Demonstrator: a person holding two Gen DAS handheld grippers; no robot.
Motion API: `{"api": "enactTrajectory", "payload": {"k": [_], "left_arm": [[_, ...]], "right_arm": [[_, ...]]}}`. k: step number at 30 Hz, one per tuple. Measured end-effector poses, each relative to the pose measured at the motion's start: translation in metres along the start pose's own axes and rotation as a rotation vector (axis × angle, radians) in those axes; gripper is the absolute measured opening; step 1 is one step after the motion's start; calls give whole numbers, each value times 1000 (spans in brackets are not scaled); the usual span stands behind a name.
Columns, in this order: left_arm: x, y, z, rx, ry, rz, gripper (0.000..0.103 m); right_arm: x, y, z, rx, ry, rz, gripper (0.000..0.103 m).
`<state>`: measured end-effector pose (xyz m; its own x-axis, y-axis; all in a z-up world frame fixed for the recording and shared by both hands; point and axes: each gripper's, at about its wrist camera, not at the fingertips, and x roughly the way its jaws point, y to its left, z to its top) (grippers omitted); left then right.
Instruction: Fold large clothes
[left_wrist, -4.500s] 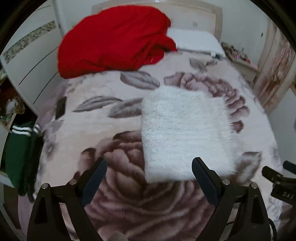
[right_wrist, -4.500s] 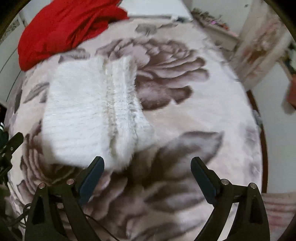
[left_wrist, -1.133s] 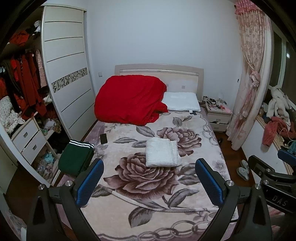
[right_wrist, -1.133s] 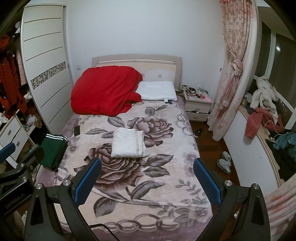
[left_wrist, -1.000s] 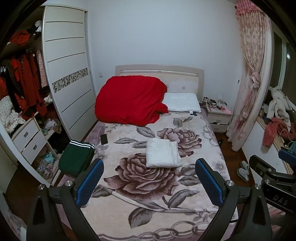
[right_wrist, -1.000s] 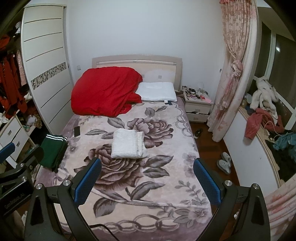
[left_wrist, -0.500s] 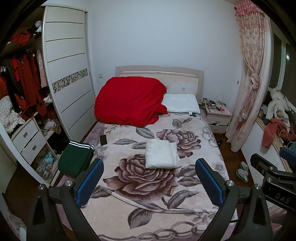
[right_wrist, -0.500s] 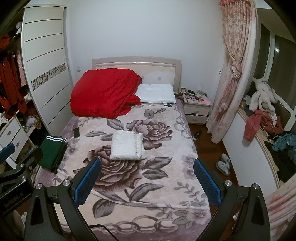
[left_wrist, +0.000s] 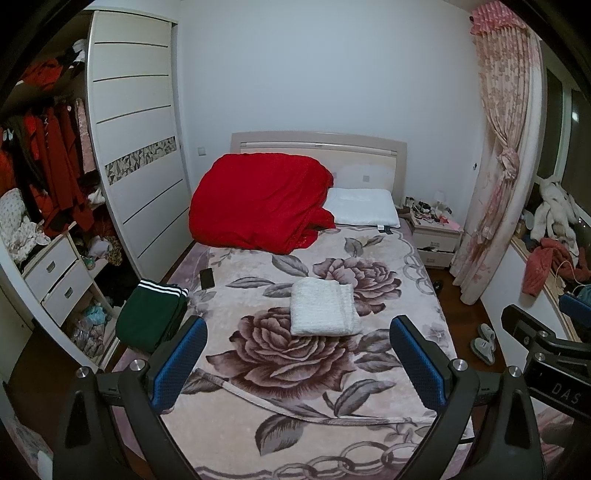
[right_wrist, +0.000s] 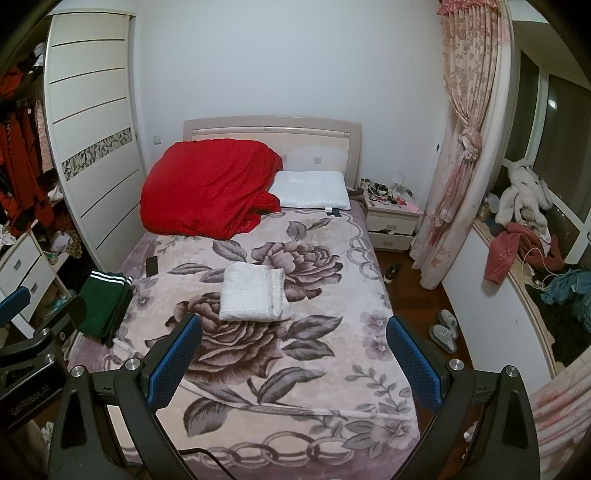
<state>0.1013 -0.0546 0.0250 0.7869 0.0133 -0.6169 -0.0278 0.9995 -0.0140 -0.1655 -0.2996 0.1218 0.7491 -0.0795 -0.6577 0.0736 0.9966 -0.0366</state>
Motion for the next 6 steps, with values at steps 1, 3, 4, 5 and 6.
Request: {"api": "enactTrajectory", "payload": {"k": [1,3,4,5,6], "left_arm": [[0,0,0,-2,1,2,101],[-2,-1,1,-6,-5,10,101],[-4,-1,3,-7,-8,16,101],[-5,-2,4,-8,-9,20,101],[-6,-3,4,-11,-10,19,101]], "right_arm": [[0,0,0,-1,-1,-2,101],[0,0,0,1,-1,0,101],[0,0,0,0,-1,0,101],[0,0,-1,-1,-1,-2,101],[0,1,-1,-1,-1,-3,101]]}}
